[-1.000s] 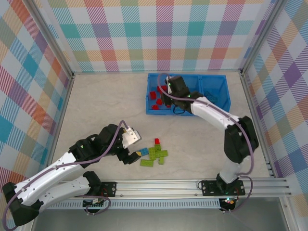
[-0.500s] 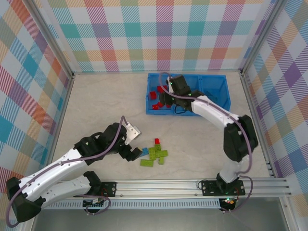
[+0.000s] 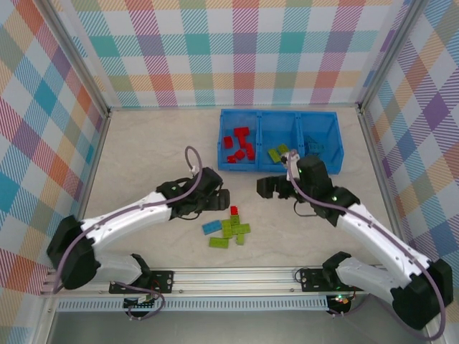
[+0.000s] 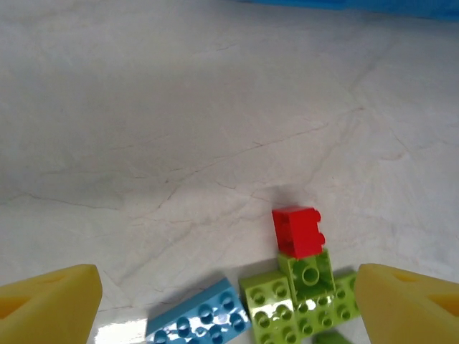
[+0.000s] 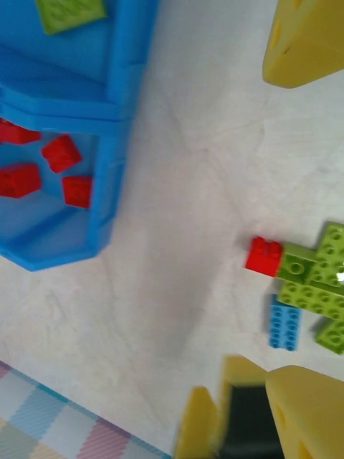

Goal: Sort the legos into containers by color

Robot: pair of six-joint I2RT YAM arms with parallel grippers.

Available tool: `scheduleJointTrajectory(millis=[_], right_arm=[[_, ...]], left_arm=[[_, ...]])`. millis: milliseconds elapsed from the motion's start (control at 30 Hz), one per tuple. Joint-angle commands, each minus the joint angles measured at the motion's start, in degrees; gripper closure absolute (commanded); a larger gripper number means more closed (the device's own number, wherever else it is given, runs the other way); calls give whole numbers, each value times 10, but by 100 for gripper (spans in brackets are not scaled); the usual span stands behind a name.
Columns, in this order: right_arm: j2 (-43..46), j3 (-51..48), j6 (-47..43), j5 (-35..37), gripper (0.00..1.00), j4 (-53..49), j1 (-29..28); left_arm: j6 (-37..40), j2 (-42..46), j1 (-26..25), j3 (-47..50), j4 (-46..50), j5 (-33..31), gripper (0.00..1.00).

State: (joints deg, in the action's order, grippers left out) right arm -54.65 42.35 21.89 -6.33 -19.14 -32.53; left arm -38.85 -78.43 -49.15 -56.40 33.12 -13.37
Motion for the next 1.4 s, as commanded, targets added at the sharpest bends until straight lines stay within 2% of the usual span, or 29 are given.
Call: scheduleJointTrajectory(millis=[0,100,333,500,800,1033,1167,1367], right_arm=[[45,-53,20,-72,0,1,-1],[65,-76,40,-115,0,-12,-1],[76,-102,78,-167,0,-23,-3],[75,-112,81,-169,0,-26,-4],[50,-109,78,-184,0,-23,-10],[34,-106,81,-182,0,-27,-13],[33,-101,73,-177,0,-34,-19],[24,-74,60,-143,0,-32,-35]], left_arm=[[-87,-65,-17,-60,37,-22,9],[-78,-140,-35,-114,67,-24,10],[-99,-236,-44,-139,51,-27,35],[-91,-275,-47,-138,14,22,42],[-98,-295,-50,-126,-1,20,61],[-95,-294,-50,-121,6,12,66],[-78,-259,-49,-130,13,-9,68],[-3,-224,-11,-230,33,-74,68]])
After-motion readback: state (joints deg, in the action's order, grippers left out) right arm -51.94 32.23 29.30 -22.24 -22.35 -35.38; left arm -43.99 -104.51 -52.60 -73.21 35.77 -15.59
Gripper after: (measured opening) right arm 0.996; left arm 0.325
